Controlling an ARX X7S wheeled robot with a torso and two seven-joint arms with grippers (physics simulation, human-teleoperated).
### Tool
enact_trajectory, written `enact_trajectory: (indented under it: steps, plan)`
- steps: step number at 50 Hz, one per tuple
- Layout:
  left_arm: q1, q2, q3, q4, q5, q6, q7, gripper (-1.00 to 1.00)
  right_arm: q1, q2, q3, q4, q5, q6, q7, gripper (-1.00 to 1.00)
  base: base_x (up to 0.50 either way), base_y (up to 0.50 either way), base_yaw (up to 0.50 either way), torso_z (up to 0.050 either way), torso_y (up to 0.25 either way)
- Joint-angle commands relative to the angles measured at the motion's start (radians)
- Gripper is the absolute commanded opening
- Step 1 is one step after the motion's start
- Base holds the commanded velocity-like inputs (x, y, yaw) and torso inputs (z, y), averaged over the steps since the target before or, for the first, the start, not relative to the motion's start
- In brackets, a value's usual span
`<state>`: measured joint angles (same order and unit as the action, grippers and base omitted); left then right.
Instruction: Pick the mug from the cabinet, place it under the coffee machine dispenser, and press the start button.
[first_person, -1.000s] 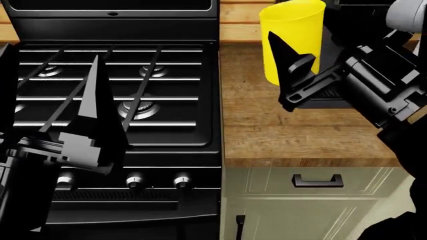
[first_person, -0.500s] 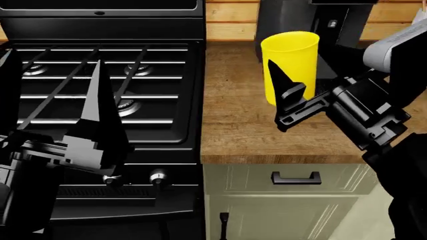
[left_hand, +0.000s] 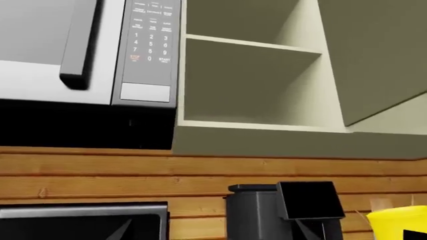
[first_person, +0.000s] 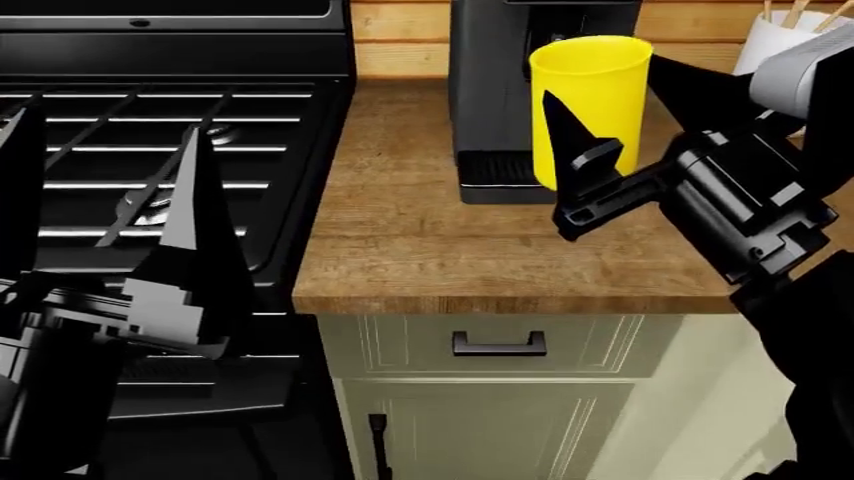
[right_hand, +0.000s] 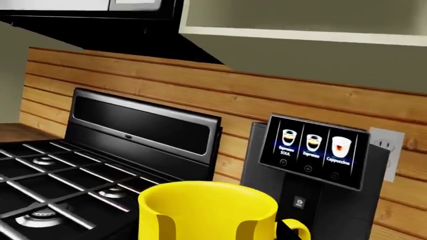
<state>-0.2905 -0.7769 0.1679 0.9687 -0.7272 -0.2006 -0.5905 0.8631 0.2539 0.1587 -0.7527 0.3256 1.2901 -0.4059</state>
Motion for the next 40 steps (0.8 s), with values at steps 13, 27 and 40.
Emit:
enact_trajectory:
  steps: [13,27,40]
  plan:
    - [0.015,-0.002,0.0,-0.013,0.009,0.023,-0.001,1.0,0.05,-0.021,0.022,-0.032,0.029,0.056,0.002,-1.0,0.33,0.0,0.0,0.0,0.0]
    - [0.013,-0.002,0.007,-0.021,0.014,0.027,0.001,1.0,0.033,-0.024,0.017,-0.029,0.034,0.039,0.013,-1.0,0.27,0.0,0.0,0.0,0.0]
    - [0.007,-0.011,0.002,-0.026,-0.014,0.01,-0.022,1.0,0.044,-0.022,0.015,-0.033,0.042,0.053,0.025,-1.0,0.0,0.0,0.0,0.0,0.0]
